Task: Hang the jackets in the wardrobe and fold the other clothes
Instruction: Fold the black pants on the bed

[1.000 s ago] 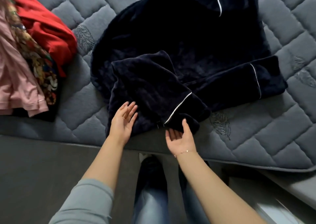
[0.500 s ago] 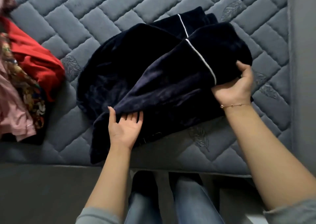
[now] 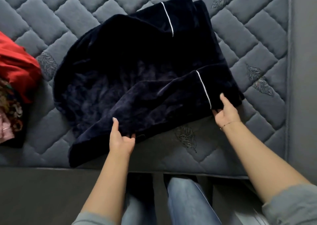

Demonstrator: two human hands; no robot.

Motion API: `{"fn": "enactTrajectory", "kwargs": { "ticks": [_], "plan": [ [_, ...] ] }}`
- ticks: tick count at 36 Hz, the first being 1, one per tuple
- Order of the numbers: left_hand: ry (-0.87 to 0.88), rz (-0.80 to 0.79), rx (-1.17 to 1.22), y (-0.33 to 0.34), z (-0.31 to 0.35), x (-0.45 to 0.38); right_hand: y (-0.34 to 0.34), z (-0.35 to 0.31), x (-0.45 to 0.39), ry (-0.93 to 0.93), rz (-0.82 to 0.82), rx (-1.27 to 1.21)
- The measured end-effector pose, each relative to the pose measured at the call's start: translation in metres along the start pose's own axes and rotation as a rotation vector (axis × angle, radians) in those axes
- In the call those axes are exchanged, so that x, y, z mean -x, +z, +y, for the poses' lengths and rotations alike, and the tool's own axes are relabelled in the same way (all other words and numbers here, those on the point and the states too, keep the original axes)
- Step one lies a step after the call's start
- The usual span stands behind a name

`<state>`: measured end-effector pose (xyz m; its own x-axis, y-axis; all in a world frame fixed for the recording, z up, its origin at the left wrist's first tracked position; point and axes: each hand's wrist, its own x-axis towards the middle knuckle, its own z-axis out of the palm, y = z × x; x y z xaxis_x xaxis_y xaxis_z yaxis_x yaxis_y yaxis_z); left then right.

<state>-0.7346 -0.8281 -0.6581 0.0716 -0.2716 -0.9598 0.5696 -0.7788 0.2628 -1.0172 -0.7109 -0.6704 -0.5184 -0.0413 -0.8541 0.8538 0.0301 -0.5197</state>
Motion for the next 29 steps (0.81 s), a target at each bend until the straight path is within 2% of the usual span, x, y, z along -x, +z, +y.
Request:
{"fn": "enactTrajectory", "kwargs": {
  "ticks": [2,6,8,11,13,15,17,18,19,20,22,24,25,26,29],
  "plan": [
    [0.001,0.052,0.008,-0.003,0.002,-0.005,0.000,-0.002,-0.002,-0.028,0.010,-0.001],
    [-0.025,-0.051,0.152,-0.014,0.002,-0.006,-0.007,-0.020,-0.015,-0.004,-0.002,-0.113],
    [-0.028,-0.038,0.092,-0.018,-0.006,-0.005,-0.008,-0.024,-0.019,-0.005,0.003,-0.100],
    [-0.027,0.084,-0.119,-0.022,-0.023,-0.001,-0.012,-0.020,-0.019,-0.045,0.003,-0.034],
    [-0.060,0.109,-0.332,-0.021,-0.034,0.012,-0.014,-0.017,-0.016,-0.099,0.016,0.039],
    [-0.131,0.073,-0.598,-0.014,-0.044,0.031,-0.019,-0.013,-0.011,-0.204,0.094,0.128],
    [-0.103,0.017,-0.853,-0.007,-0.053,0.049,-0.029,-0.005,0.004,-0.365,0.254,0.268],
    [-0.012,-0.002,-0.968,-0.003,-0.057,0.057,-0.034,0.000,0.013,-0.491,0.319,0.389],
    [0.143,-0.027,-1.088,0.002,-0.060,0.063,-0.037,0.007,0.022,-0.650,0.303,0.547],
    [0.355,-0.064,-1.221,0.008,-0.061,0.066,-0.038,0.013,0.030,-0.828,0.210,0.714],
    [0.851,-0.166,-1.471,0.025,-0.057,0.065,-0.032,0.022,0.036,-1.125,-0.118,1.001],
    [1.261,-0.236,-1.659,0.044,-0.052,0.050,-0.014,0.027,0.034,-1.245,-0.466,1.264],
    [1.378,-0.236,-1.735,0.053,-0.050,0.038,-0.003,0.030,0.029,-1.282,-0.591,1.394],
    [1.418,-0.213,-1.816,0.058,-0.049,0.025,0.006,0.032,0.022,-1.330,-0.662,1.518],
    [1.313,-0.125,-2.178,0.052,-0.043,-0.023,0.022,0.026,-0.012,-1.376,-0.675,1.851]
  ]
}}
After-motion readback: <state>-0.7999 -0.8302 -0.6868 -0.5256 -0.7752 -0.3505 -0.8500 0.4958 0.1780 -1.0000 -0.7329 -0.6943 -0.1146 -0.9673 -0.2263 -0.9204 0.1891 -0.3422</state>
